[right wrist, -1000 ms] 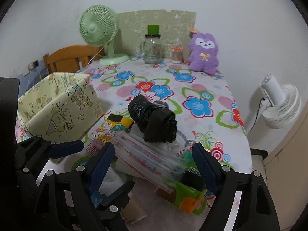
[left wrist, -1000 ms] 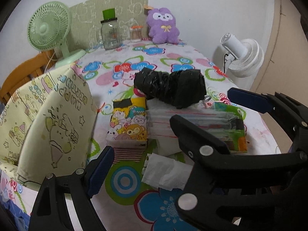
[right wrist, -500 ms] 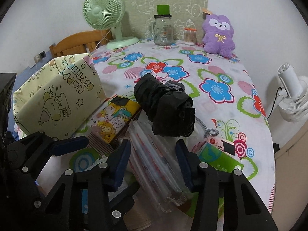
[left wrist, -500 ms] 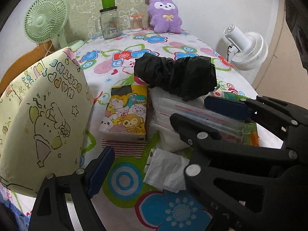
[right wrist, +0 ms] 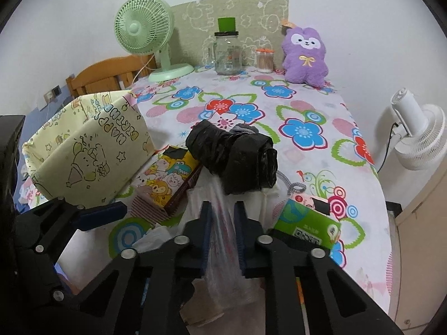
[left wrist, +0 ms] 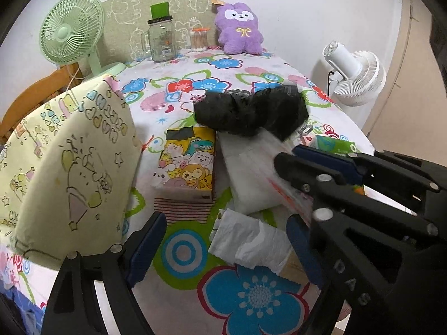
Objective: Organize soft objects
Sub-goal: 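Reach the right gripper to the clear plastic pen bag and grasp it, then lift the pen bag with the right gripper toward the yellow fabric box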
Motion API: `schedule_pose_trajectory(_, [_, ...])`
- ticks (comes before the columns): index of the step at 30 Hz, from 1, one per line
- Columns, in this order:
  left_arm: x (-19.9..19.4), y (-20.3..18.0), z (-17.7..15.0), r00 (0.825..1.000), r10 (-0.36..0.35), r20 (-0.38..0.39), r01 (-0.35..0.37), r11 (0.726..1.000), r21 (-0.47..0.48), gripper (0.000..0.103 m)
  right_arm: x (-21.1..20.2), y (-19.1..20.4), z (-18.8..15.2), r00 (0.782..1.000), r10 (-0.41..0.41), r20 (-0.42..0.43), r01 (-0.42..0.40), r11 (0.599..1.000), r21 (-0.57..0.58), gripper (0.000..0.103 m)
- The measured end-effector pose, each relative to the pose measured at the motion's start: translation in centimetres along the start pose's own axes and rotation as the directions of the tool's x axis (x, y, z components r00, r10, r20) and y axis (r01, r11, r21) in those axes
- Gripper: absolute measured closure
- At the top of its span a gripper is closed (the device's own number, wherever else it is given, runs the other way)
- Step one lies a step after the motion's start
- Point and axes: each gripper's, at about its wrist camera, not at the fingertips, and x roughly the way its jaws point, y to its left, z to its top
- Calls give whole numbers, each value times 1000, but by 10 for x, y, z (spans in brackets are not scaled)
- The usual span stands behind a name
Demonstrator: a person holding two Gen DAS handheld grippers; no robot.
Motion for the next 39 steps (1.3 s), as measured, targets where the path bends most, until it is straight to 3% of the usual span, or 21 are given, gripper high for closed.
schedule_pose_trajectory(16, [-16, -6, -11, 999, -30, 28, 30, 1000, 5, 11, -33, -1, -20, 999, -35, 40, 31, 995, 97, 90])
schedule_pose_trajectory(28, [-7, -18, -21, 999, -52, -1, 52, 998, 37, 11, -41, -9, -39, 996, -82, 25, 77, 985, 156, 90])
schedule_pose_trajectory(39, [6, -24, -16, 998, -57, -1, 57, 997, 53, 21, -35, -19, -39, 997, -76, 16, 72, 980, 183, 89])
